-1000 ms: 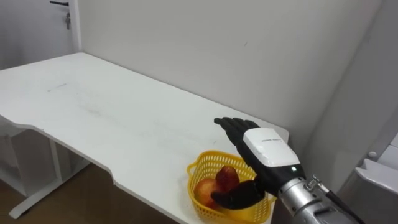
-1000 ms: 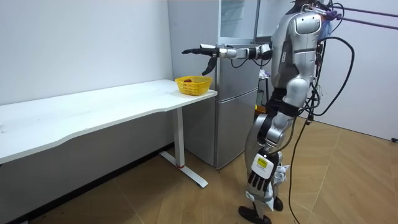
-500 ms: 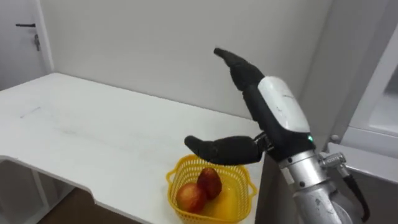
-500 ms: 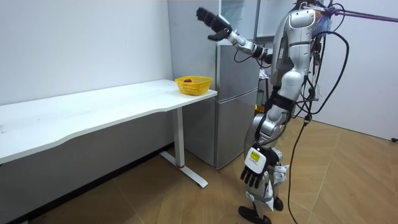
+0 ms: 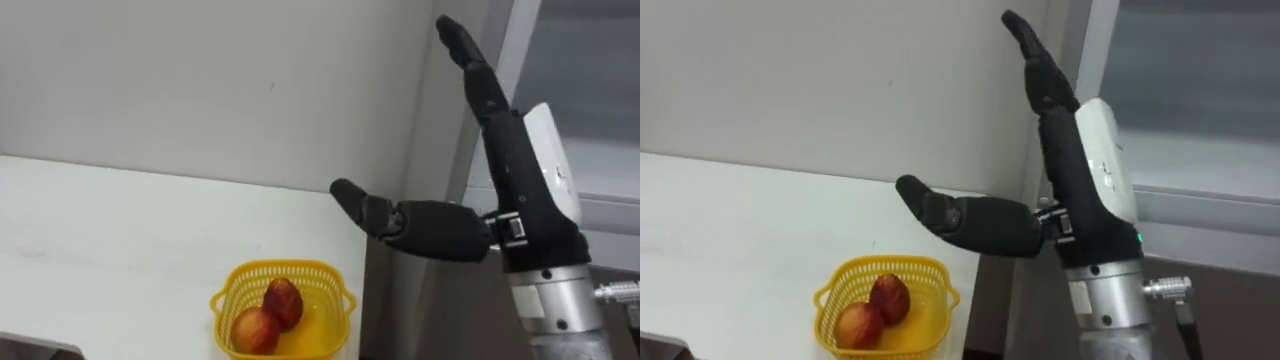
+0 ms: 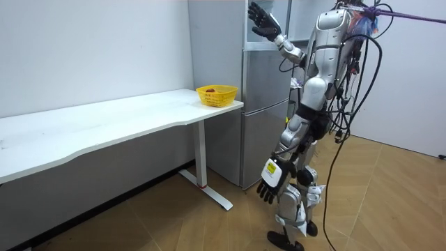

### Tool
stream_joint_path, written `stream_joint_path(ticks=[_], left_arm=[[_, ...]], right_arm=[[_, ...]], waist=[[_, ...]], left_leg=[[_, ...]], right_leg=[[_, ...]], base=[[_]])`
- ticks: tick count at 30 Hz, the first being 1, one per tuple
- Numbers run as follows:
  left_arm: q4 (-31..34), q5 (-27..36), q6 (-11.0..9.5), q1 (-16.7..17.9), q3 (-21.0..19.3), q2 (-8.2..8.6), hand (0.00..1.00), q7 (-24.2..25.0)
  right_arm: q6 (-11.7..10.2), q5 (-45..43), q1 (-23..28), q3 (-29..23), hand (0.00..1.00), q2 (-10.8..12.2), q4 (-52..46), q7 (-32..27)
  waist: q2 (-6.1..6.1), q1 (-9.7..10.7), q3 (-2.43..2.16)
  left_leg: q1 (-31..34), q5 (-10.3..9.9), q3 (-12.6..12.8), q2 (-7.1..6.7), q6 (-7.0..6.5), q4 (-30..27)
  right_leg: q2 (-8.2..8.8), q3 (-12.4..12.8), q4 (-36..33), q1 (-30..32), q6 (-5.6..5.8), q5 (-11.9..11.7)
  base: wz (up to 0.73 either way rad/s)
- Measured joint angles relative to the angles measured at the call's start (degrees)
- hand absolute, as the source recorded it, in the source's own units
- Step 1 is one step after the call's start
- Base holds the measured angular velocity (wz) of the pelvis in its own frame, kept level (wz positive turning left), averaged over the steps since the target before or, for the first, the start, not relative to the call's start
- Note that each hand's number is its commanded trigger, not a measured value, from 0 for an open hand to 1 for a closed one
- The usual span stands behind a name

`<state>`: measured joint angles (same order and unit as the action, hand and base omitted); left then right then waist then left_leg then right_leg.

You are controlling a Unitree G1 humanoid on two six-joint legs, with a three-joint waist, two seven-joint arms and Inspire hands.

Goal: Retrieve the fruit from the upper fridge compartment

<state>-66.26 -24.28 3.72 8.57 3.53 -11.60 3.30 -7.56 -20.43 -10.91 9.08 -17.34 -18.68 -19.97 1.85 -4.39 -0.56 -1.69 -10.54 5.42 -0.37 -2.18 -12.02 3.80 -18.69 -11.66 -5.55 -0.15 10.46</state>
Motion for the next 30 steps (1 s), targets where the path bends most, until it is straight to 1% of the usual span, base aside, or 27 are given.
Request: stream_joint_path(ticks=[1,2,3,4,6,7,9,12,16,22,27,29,30], left_arm=[[0.02,0.01,-0.09,-0.01,-0.09,-0.02,0.0,-0.4],[0.01,0.01,-0.16,0.01,-0.12,-0.03,0.0,-0.49],[-0.11,0.0,-0.17,0.11,-0.12,-0.02,0.0,-0.47],[-0.11,0.03,-0.24,0.3,-0.11,0.0,0.0,-0.43],[-0.09,0.03,-0.34,0.46,-0.1,0.0,0.0,-0.38],[-0.08,0.04,-0.39,0.61,-0.07,-0.01,0.0,-0.37],[0.28,0.02,-0.4,0.96,-0.1,-0.03,0.0,-0.39],[0.89,0.05,-0.42,1.24,-0.06,-0.03,0.0,-0.46],[0.88,0.09,-0.43,1.46,-0.05,0.18,0.0,-1.67],[0.8,0.3,-0.34,1.72,-0.05,0.62,0.0,-2.78],[-0.27,0.34,-0.07,1.45,0.05,1.58,0.0,-3.18],[-0.26,0.56,-0.02,1.38,0.06,1.74,0.0,-3.17],[-0.22,1.19,0.01,1.33,0.06,1.73,0.0,-3.19]], right_arm=[[-0.55,-0.11,2.4,-1.08,0.0,0.04,-0.27,-0.08],[-0.65,-0.14,3.51,-1.61,0.0,0.08,-0.39,-0.16],[-0.64,-0.22,5.35,-2.32,0.0,0.12,-0.5,-0.75],[-0.65,-0.22,6.6,-3.16,0.0,0.17,-0.59,-1.33],[-0.69,-0.01,7.67,-4.46,0.0,0.2,-0.84,-2.57],[-0.87,0.24,7.82,-5.02,0.0,0.24,-0.84,-3.49],[-1.77,0.29,8.94,-6.1,0.0,0.27,-0.86,-4.79],[-2.34,1.94,12.06,-6.48,0.0,0.5,-0.92,-6.52],[-2.41,2.24,16.52,-6.44,0.0,2.85,-0.92,-6.9],[-2.41,2.18,19.18,-6.39,0.0,3.07,-0.85,-8.04],[-2.48,1.8,20.31,-5.52,0.0,4.0,0.26,-8.44],[-2.5,1.39,20.35,-5.46,0.0,4.0,0.44,-8.55],[-2.66,0.87,20.68,-5.52,0.0,4.01,0.78,-8.77]], waist=[[-0.17,0.49,-0.05],[-0.25,0.79,-0.04],[-0.46,1.31,-0.02],[-0.67,1.36,0.01],[-1.05,1.83,0.05],[-1.33,2.52,0.19],[-1.53,2.79,0.14],[-1.49,3.35,0.14],[-1.58,3.95,0.17],[-1.61,3.98,0.14],[-1.77,4.07,0.15],[-1.84,4.22,0.16],[-2.01,4.24,0.29]], left_leg=[[-0.02,-0.02,0.04,0.0,-0.03,0.02],[-0.03,-0.02,0.05,0.0,-0.03,0.06],[-0.18,-0.01,0.42,0.03,-0.03,0.23],[-0.46,-0.02,0.89,0.17,-0.03,0.42],[-0.62,-0.02,1.58,0.29,-0.03,0.64],[-0.8,-0.03,2.07,0.36,-0.02,0.77],[-1.06,-0.05,2.52,0.48,0.03,1.05],[-1.29,-0.08,2.82,0.55,0.14,1.33],[-1.72,-0.12,3.2,0.55,0.2,1.58],[-2.02,-0.17,3.89,0.53,0.26,2.45],[-2.33,-0.2,3.98,0.58,0.32,2.65],[-2.48,-0.24,3.97,0.6,0.37,2.87],[-2.47,-0.28,3.9,0.63,0.4,2.88]], right_leg=[[0.01,0.07,0.0,0.0,0.0,0.0],[0.03,0.1,-0.01,0.01,0.01,0.0],[0.02,0.47,-0.07,0.16,0.01,0.0],[-0.06,1.19,-0.22,0.35,-0.02,-0.02],[-0.08,1.44,-0.3,0.56,-0.06,-0.05],[-0.14,1.55,-0.24,0.56,-0.07,-0.07],[-0.32,2.18,0.0,0.56,-0.1,-0.09],[-0.63,2.79,0.66,0.39,-0.11,-0.08],[-1.06,3.16,1.29,0.06,-0.08,-0.09],[-1.37,4.32,1.91,0.21,0.01,-0.13],[-1.42,4.35,1.86,0.01,0.01,-0.14],[-1.46,4.36,1.84,-0.02,0.01,-0.14],[-1.47,4.36,1.83,-0.01,0.01,-0.13]], base=[[0.0],[-0.06],[-0.19],[-0.24],[-0.21],[-0.14],[-0.13],[-0.06],[-0.03],[-0.07],[0.0],[0.0],[0.0]])
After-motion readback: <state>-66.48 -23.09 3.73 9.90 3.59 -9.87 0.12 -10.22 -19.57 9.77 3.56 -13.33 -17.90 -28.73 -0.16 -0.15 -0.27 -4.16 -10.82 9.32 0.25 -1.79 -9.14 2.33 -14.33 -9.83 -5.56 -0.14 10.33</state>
